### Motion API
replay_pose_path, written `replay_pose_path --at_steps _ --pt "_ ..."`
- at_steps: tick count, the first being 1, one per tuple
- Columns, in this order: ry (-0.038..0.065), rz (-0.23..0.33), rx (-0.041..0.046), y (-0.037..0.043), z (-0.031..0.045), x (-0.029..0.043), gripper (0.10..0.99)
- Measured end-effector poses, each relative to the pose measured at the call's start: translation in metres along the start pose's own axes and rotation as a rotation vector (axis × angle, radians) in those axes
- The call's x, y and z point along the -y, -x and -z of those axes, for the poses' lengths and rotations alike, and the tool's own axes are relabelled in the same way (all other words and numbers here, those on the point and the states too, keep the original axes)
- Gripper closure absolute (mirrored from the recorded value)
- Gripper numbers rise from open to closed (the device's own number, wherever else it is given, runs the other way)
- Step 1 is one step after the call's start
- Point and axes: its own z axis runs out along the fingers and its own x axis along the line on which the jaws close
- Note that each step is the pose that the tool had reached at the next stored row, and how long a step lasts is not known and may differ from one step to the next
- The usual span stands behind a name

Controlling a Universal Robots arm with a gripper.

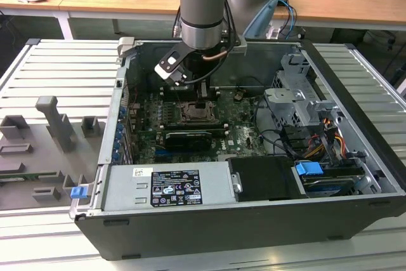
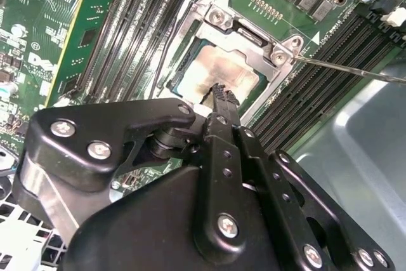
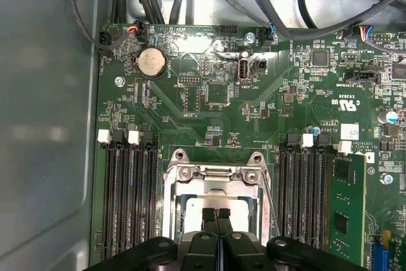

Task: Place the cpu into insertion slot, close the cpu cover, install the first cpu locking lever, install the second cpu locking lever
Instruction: 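Install the first cpu locking lever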

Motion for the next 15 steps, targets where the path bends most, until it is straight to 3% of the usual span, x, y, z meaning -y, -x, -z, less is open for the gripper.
replay_pose_path --at_steps 9,15 --pt "0.0 0.0 0.0003 0.0 0.0026 -0.0001 0.98" --pt "0.0 0.0 0.0002 -0.0002 0.0098 -0.0005 0.98"
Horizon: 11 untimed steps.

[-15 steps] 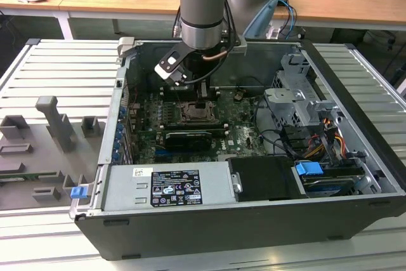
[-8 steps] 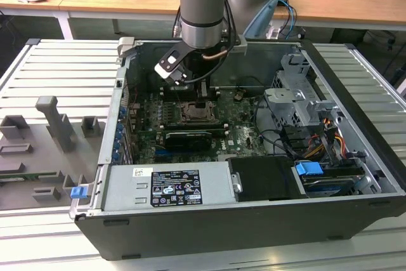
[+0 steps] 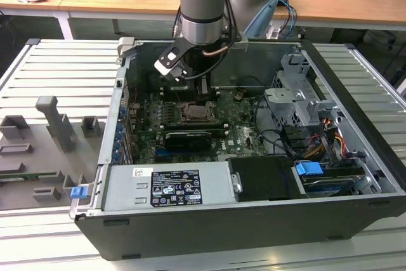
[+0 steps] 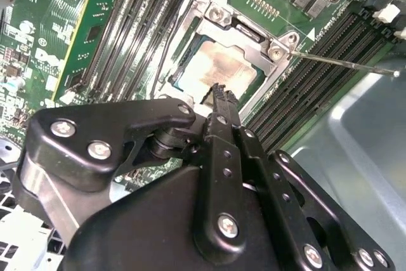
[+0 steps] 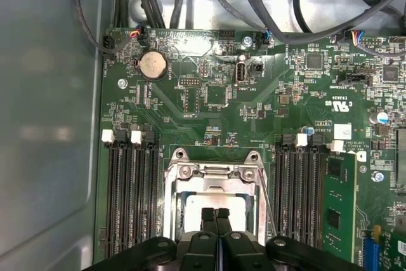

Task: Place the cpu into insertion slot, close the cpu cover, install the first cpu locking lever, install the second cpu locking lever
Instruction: 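Install the first cpu locking lever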

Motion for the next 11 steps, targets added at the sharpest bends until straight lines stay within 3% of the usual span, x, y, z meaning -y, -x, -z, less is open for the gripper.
replay_pose_path --at_steps 4,11 --pt "0.0 0.0 0.0006 -0.0001 0.0034 -0.0002 0.98" --pt "0.0 0.0 0.0007 -0.0007 0.0282 -0.0016 0.98"
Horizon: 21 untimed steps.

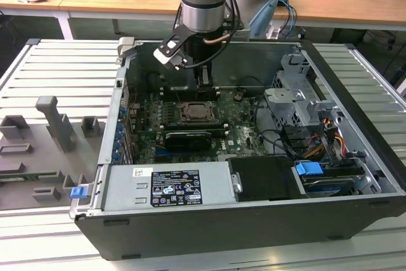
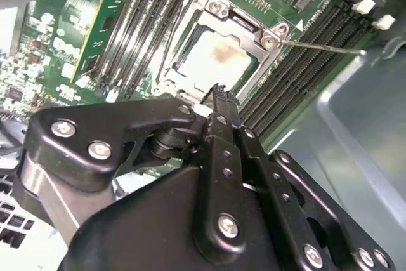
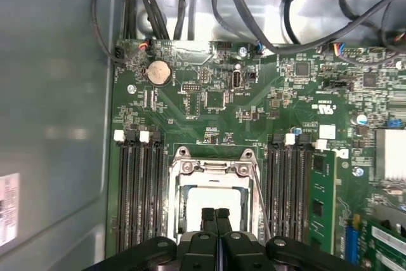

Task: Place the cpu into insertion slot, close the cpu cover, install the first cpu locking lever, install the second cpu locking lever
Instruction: 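Install the first cpu locking lever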

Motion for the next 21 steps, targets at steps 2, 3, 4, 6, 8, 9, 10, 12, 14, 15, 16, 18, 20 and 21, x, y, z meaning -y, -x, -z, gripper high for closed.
replay_pose_path --at_steps 2,3,4,6,8,9,10,12,14,15,16,18,20,21 --pt "0.0 0.0 0.0003 -0.0001 0.0061 -0.0004 0.98" --pt "0.0 0.0 0.0003 -0.0002 0.0083 -0.0005 0.98" --pt "0.0 0.015 -0.0006 -0.0002 0.0086 -0.0005 0.98" --pt "-0.002 0.077 -0.0034 -0.0002 0.0087 -0.0005 0.98" --pt "-0.004 0.144 -0.0055 -0.0002 0.0086 -0.0005 0.98" --pt "-0.005 0.171 -0.0071 -0.0002 0.0085 -0.0006 0.98" --pt "-0.006 0.185 -0.0081 -0.0002 0.0084 -0.0006 0.98" --pt "-0.01 0.223 -0.0105 -0.0002 0.0082 -0.0005 0.98" --pt "-0.012 0.244 -0.0119 -0.0002 0.0077 -0.0005 0.98" --pt "-0.012 0.254 -0.0124 -0.0002 0.0077 -0.0005 0.98" --pt "-0.013 0.265 -0.0129 -0.0002 0.0076 -0.0005 0.98" --pt "-0.013 0.3 -0.0149 -0.0002 0.0075 -0.0005 0.98" --pt "-0.014 0.324 -0.0161 -0.0002 0.0075 -0.0005 0.98" --pt "-0.014 0.337 -0.0168 -0.0002 0.0076 -0.0005 0.98"
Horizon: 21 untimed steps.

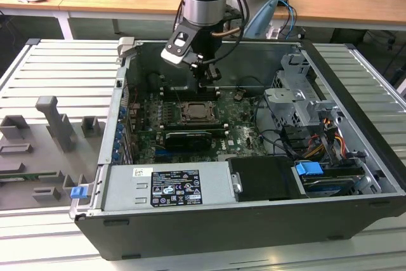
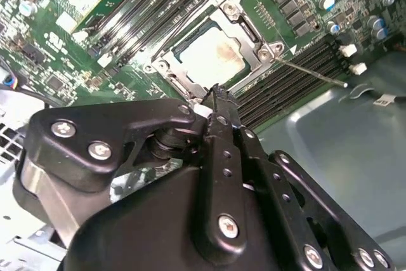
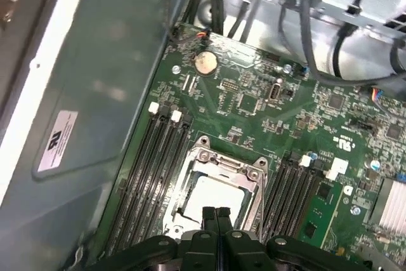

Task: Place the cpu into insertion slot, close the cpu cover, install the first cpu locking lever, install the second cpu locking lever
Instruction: 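Install the first cpu locking lever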

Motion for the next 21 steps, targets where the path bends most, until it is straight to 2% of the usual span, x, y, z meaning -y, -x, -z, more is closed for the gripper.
replay_pose_path --at_steps 9,16,20,21 --pt "-0.003 0.125 -0.0062 0.0002 0.0 -0.0005 0.98" --pt "-0.006 0.273 -0.0133 0.0003 -0.0001 -0.0008 0.98" --pt "-0.007 0.328 -0.016 0.0003 -0.0001 -0.0008 0.98" --pt "-0.008 0.359 -0.0174 0.0003 0.0 -0.0008 0.98"
